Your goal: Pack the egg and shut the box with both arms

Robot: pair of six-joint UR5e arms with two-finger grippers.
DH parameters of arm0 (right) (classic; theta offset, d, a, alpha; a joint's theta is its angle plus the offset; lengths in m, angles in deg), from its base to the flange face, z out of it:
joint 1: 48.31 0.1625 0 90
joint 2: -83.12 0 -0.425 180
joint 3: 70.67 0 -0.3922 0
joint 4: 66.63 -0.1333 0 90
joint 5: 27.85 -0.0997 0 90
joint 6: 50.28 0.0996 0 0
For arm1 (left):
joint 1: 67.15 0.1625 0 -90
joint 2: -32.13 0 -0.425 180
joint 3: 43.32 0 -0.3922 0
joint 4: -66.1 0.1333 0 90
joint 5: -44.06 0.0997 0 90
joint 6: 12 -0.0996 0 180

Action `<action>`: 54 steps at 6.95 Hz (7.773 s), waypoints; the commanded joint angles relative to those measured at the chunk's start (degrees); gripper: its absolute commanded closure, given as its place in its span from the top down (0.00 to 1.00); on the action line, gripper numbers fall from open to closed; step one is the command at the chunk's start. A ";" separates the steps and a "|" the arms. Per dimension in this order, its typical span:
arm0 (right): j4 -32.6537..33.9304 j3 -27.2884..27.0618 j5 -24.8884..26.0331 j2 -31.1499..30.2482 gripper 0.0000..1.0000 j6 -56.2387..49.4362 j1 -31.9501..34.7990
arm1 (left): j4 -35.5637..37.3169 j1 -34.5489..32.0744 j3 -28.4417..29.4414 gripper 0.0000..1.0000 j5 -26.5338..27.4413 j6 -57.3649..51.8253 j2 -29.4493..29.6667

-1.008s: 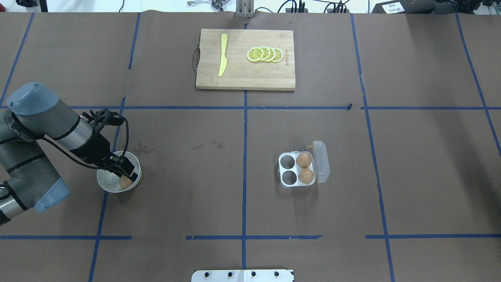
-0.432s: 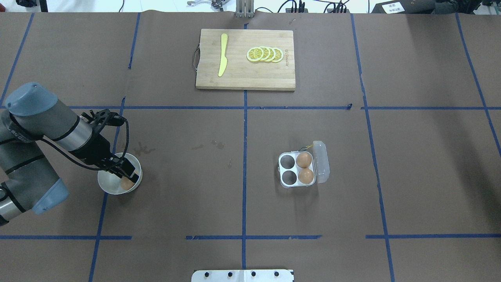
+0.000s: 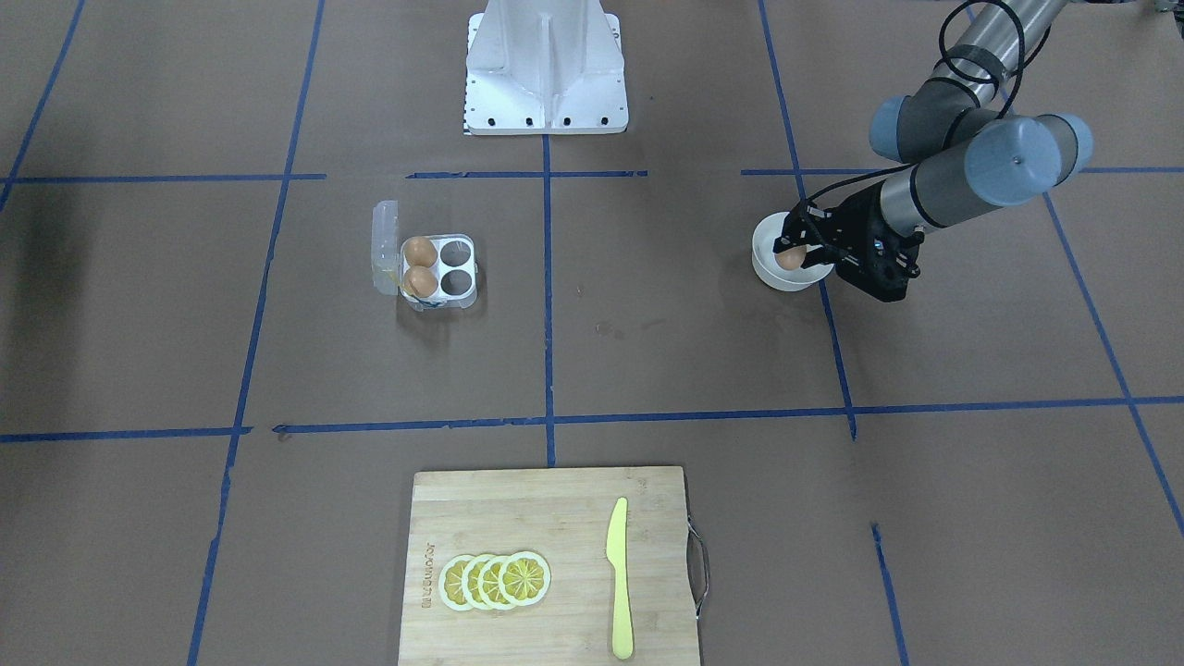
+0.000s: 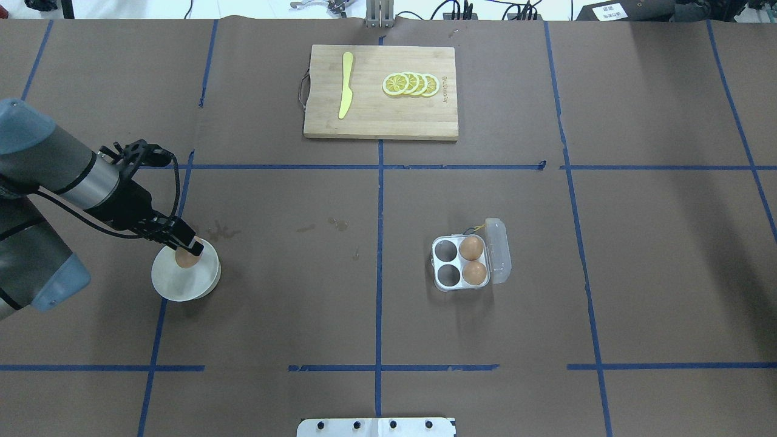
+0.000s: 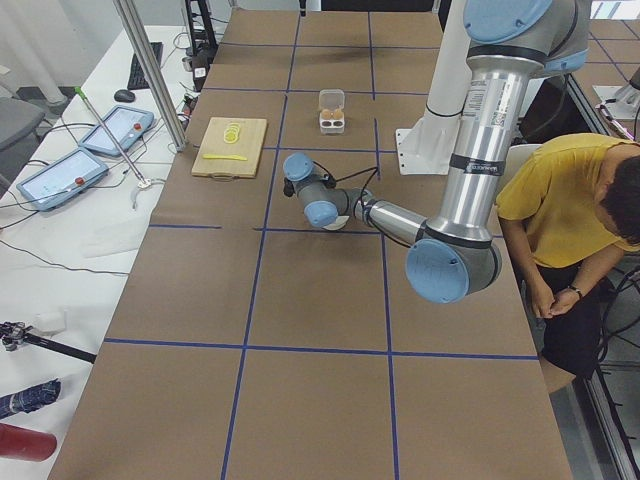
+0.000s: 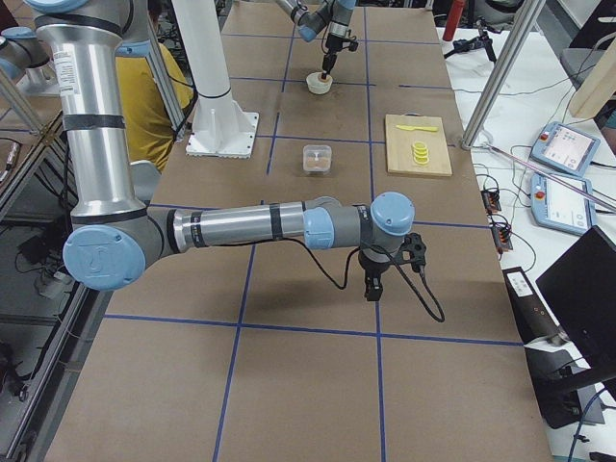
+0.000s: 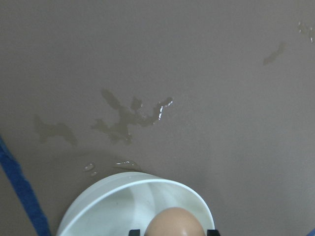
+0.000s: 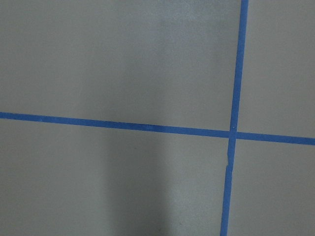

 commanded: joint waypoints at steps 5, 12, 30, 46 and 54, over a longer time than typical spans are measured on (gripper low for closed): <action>-4.34 0.11 -0.26 -0.77 1.00 0.11 0.00 | 5.42 11.20 4.78 0.00 14.58 12.94 23.47; -4.44 -0.15 -1.67 -0.95 1.00 0.29 -0.88 | 5.24 21.35 18.77 0.00 27.65 20.07 41.62; -24.54 -4.54 -2.31 -0.95 1.00 33.73 -15.33 | 9.37 14.44 0.52 0.94 26.27 18.19 25.33; -33.62 -14.49 1.26 5.41 0.00 68.03 -24.40 | 8.67 -15.44 -5.31 0.94 12.02 -21.96 -2.30; 2.95 3.59 3.27 2.65 1.00 -9.11 4.45 | 27.25 -41.73 6.30 1.00 16.76 -58.29 -4.35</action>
